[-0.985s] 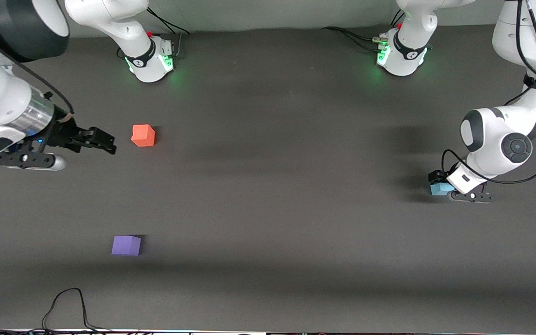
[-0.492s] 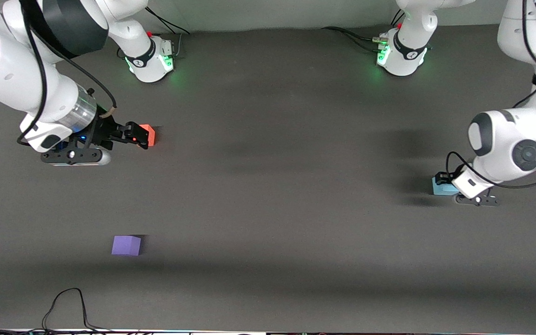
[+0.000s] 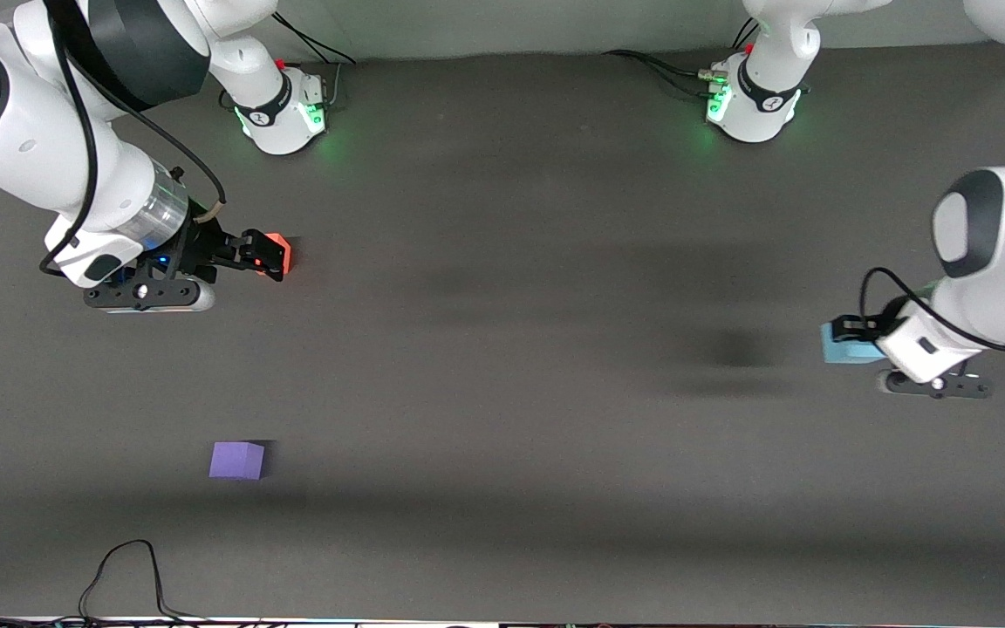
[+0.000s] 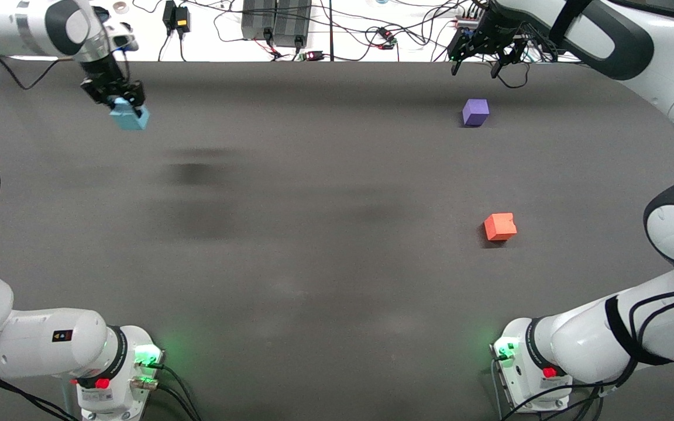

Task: Place blue block between orange and purple blocks
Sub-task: 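Grasp the blue block with the left gripper while the right gripper advances, then carry the blue block with the left gripper toward the table middle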

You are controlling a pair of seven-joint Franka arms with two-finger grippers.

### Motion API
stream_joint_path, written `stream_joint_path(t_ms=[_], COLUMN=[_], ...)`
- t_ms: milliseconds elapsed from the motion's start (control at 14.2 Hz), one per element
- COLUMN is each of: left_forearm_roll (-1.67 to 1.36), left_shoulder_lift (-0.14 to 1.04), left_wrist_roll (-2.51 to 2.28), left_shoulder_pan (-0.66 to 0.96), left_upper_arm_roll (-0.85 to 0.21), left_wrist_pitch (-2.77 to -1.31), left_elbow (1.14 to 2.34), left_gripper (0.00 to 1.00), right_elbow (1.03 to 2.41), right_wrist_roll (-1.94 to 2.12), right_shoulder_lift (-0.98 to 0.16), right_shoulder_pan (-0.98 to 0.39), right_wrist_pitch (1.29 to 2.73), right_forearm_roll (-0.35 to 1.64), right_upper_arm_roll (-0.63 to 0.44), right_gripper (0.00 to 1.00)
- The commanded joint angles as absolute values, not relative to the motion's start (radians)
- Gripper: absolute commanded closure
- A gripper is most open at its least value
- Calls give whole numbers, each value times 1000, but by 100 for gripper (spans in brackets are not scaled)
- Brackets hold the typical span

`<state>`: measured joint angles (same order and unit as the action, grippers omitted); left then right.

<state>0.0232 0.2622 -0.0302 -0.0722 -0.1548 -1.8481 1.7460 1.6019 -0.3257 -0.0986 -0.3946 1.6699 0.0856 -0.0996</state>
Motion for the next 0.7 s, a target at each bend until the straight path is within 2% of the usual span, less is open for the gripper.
stream_joint_path(t_ms=[0, 141, 352, 633], left_forearm_roll=[26, 32, 47, 173], left_shoulder_lift=[276, 319, 447, 651], left_wrist_roll=[-235, -415, -645, -921], left_shoulder_pan=[-29, 85, 298, 524], left_upper_arm_roll=[-279, -310, -308, -305], left_wrist_pitch=[-1819, -1827, -1854, -1998], left_elbow=[1692, 1636, 1507, 1392], left_gripper=[52, 52, 52, 52], right_elbow=[1574, 1574, 1572, 1572], right_wrist_roll=[-345, -347, -345, -345], right_shoulder_lift=[-114, -114, -120, -120], right_shoulder_pan=[-408, -410, -410, -408], right_wrist_pitch=[1669, 1669, 1670, 1671], right_forearm_roll=[91, 92, 92, 94], right_upper_arm_roll=[-107, -107, -107, -107], right_gripper=[0, 0, 0, 0])
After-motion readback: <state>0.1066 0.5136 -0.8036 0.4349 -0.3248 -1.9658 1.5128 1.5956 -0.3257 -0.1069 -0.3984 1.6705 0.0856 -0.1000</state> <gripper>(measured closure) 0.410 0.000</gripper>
